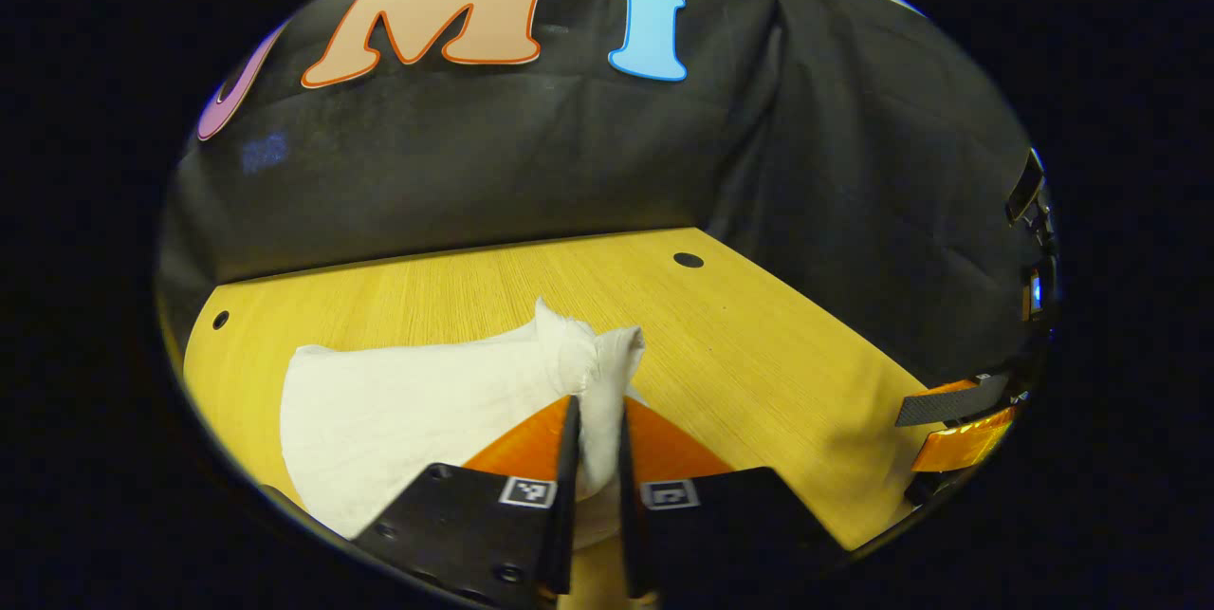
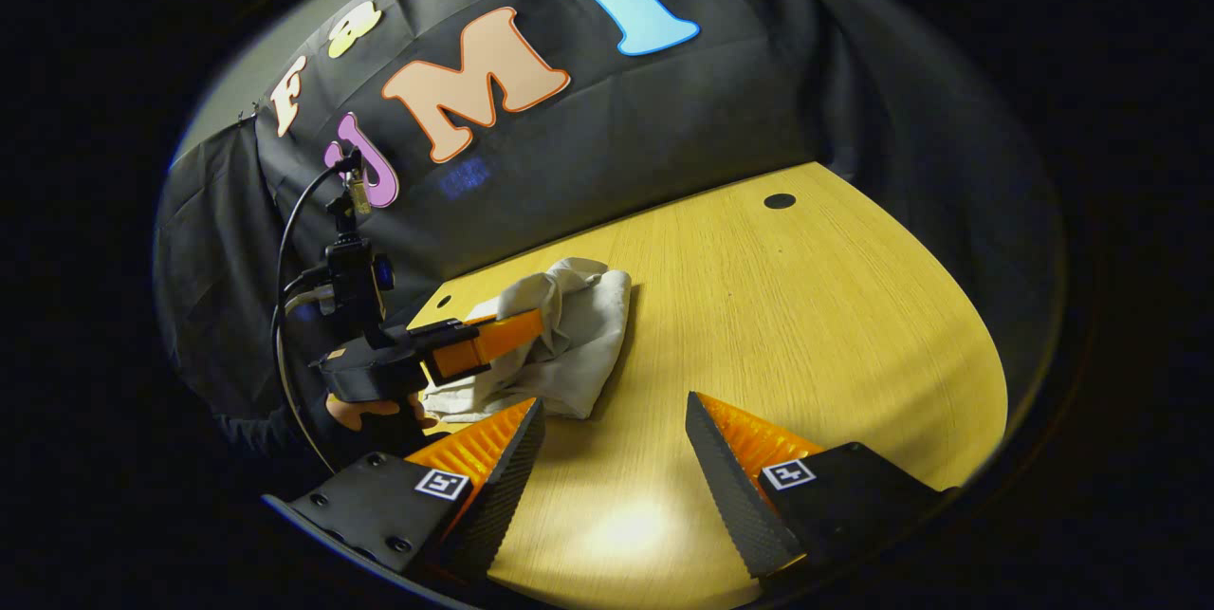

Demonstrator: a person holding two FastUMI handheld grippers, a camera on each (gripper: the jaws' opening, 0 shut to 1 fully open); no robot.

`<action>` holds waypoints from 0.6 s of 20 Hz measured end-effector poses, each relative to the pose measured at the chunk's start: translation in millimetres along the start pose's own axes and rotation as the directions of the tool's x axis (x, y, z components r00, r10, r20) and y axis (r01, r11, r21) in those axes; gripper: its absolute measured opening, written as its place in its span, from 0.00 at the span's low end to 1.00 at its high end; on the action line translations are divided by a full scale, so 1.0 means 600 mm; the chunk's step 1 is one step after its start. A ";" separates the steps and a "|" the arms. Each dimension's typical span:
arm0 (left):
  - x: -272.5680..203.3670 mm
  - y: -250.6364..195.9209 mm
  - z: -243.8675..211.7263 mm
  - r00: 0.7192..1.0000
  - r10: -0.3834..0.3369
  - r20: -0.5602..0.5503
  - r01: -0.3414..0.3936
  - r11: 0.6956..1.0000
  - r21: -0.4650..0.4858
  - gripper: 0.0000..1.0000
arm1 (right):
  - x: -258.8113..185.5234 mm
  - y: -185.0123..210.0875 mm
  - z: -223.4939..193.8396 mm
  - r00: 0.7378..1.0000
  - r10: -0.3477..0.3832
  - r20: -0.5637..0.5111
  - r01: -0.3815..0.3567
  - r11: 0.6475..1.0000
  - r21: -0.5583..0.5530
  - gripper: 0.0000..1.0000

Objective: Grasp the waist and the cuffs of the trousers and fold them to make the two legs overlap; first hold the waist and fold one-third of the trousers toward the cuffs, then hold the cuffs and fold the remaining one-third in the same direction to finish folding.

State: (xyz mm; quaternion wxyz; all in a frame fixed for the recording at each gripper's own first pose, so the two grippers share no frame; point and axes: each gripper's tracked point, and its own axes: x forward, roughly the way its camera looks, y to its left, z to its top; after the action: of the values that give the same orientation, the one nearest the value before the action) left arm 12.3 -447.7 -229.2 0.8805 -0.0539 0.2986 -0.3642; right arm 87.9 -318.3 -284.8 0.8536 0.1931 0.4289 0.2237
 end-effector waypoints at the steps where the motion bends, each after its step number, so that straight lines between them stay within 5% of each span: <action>1: -0.013 0.003 0.009 1.000 0.012 0.022 -0.012 1.000 0.004 0.54 | 0.001 0.009 0.004 1.000 0.000 0.008 0.000 1.000 -0.019 0.96; 3: -0.025 0.021 0.034 0.995 0.054 0.081 -0.056 0.998 0.023 0.99 | 0.001 0.033 0.017 0.999 0.001 0.038 0.002 0.998 -0.069 0.96; 8: -0.168 0.097 0.086 0.967 0.167 0.194 -0.175 0.984 0.026 0.95 | -0.003 0.117 0.063 0.985 0.000 0.174 0.033 0.981 -0.189 0.96; 12: -0.285 0.185 0.125 0.915 0.286 0.285 -0.310 0.950 0.039 0.95 | -0.005 0.198 0.114 0.957 0.024 0.288 0.054 0.964 -0.261 0.96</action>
State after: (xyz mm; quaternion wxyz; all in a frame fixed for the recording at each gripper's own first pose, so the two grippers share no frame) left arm 27.1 -260.7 -119.7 0.9601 -0.0215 0.1623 -0.2267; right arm 116.7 -231.3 -182.6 0.9268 0.1039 0.2675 0.2424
